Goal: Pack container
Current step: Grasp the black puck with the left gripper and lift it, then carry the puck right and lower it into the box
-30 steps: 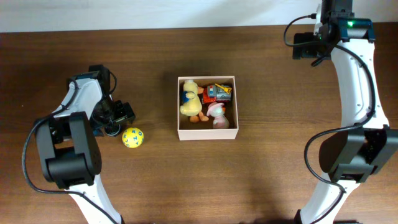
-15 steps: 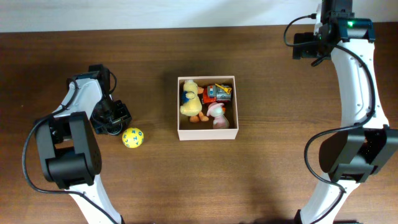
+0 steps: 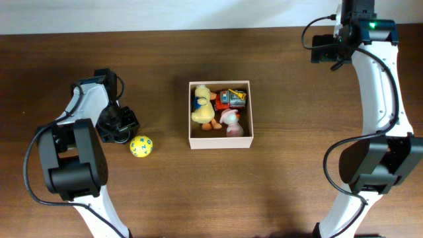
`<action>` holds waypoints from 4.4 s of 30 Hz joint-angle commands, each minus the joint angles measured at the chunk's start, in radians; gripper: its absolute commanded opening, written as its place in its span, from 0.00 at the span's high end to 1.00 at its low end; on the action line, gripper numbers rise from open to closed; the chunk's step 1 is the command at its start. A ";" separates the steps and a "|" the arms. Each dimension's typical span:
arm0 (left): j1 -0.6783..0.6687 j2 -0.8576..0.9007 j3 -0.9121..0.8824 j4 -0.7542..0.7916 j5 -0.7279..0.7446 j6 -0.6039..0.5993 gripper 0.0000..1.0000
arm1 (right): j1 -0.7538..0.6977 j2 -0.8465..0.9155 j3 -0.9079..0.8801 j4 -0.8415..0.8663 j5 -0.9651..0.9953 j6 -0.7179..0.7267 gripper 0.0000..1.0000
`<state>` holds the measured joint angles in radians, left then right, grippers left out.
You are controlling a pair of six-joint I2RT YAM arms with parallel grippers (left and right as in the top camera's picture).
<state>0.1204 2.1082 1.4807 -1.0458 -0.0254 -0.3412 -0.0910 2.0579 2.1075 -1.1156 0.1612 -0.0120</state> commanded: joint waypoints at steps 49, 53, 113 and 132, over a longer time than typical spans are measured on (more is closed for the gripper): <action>0.007 0.020 0.044 -0.011 0.003 -0.003 0.15 | -0.002 -0.042 0.018 0.000 0.015 -0.002 0.01; 0.007 0.020 0.043 -0.009 0.004 -0.003 0.15 | -0.002 -0.042 0.018 0.000 0.015 -0.002 0.01; -0.030 0.019 0.391 -0.089 0.048 0.078 0.58 | -0.002 -0.042 0.018 0.000 0.015 -0.002 0.01; -0.403 0.019 0.766 -0.313 0.049 0.204 0.57 | -0.002 -0.042 0.018 0.000 0.015 -0.002 0.01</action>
<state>-0.2516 2.1208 2.1872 -1.3216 0.0166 -0.1638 -0.0910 2.0579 2.1075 -1.1152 0.1612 -0.0116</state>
